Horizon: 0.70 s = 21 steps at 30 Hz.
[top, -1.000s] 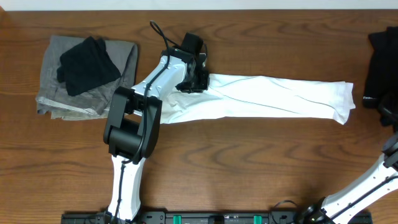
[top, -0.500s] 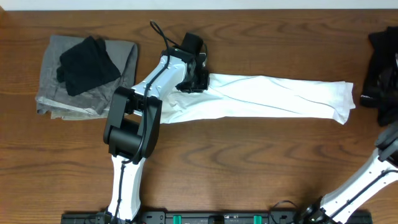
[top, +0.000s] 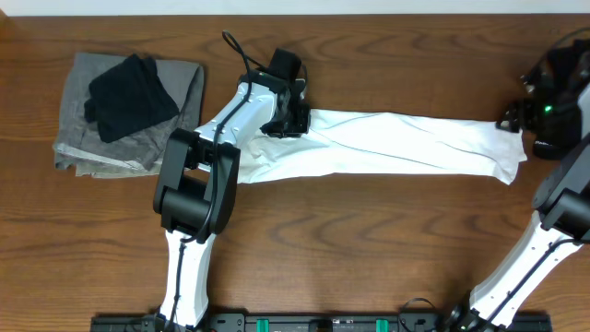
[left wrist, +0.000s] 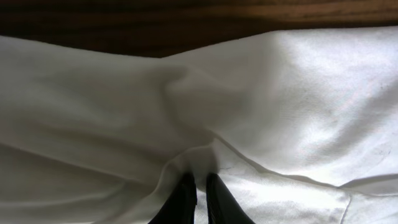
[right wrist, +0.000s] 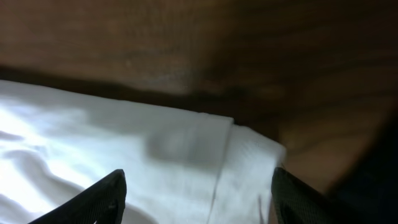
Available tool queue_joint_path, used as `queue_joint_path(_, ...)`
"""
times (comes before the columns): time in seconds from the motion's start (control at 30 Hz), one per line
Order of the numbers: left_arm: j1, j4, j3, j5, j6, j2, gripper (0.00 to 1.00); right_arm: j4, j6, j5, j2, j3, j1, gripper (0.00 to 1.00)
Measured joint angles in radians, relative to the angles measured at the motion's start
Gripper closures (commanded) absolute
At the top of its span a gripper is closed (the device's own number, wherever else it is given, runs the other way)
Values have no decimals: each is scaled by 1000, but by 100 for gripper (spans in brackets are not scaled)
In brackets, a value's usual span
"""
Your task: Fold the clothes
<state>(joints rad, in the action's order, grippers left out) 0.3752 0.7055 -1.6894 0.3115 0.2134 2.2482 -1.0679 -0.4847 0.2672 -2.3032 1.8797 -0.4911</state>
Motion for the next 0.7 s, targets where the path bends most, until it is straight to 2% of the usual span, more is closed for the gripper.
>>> queue_joint_path(0.23,0,9,-2,-7,0,0,89,119,-27,-36,13,-105,16,23)
queue_joint_path(0.27,0,10,-2,-9,0,0,89,135,-29,-37,18,-117,16,28)
queue_joint_path(0.4,1,10,-2,-12,0,0,89,220,-34,-55,38,-171,14,90)
queue_joint_path(0.43,1,10,-2,-13,0,0,89,233,-26,-56,40,-178,13,98)
queue_joint_path(0.7,2,12,-5,-16,0,0,90,241,50,-26,44,-186,16,99)
